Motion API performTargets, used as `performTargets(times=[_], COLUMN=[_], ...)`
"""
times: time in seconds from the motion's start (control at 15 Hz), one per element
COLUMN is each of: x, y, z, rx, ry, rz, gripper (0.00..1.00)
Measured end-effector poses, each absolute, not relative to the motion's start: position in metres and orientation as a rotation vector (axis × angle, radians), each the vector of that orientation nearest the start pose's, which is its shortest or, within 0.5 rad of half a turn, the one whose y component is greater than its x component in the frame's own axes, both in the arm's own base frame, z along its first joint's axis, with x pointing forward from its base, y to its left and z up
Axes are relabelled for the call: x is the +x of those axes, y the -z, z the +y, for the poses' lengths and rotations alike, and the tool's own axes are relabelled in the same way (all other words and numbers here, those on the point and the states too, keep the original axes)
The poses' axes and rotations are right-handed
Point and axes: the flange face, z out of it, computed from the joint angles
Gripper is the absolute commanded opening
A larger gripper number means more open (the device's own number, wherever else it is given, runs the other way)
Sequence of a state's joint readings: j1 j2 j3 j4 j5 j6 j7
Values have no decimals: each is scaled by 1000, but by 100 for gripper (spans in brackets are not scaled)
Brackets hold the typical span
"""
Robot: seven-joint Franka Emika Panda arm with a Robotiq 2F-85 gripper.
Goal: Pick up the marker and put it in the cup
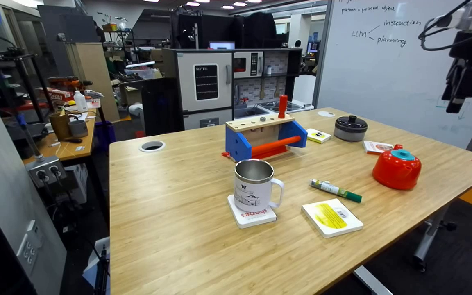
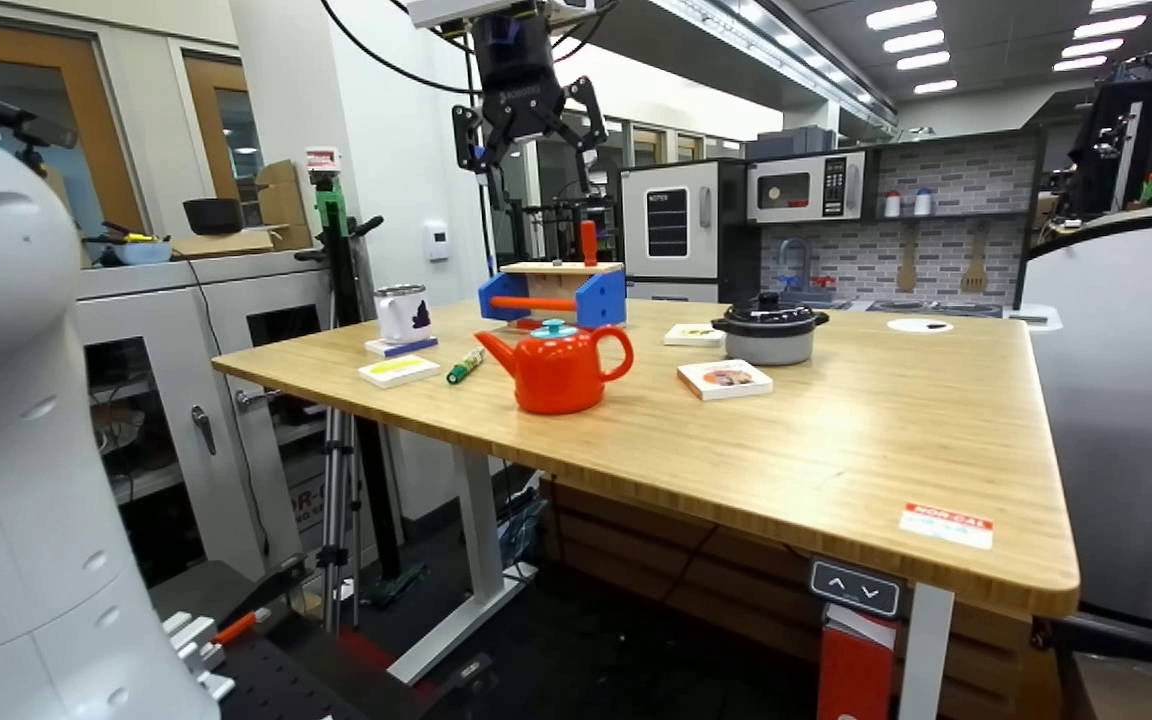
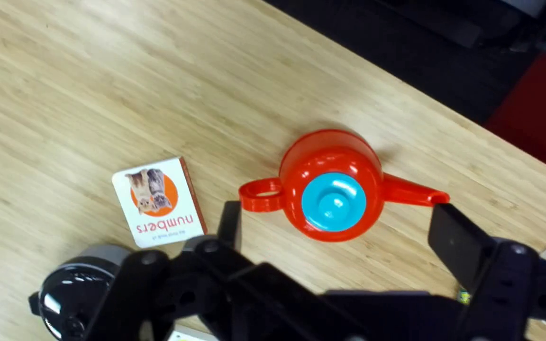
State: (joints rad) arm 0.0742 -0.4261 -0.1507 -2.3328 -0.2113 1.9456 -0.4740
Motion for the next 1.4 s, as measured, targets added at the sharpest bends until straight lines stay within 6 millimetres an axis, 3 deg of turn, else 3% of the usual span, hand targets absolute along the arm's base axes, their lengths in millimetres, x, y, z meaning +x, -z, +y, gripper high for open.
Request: performTargets(times=[0.27, 0.47, 0.73, 1.13, 1.4], x=[447, 456, 467, 482, 489], y=[-506, -509, -514, -505, -508], z=[-4, 13, 16, 17, 23], rx=[-3174, -3163, -3121, -2947, -2926], ry=[1, 5, -4, -125, -158], rz=[-948, -1019, -1185, -1604, -1740], gripper=[100, 100, 100, 100, 100])
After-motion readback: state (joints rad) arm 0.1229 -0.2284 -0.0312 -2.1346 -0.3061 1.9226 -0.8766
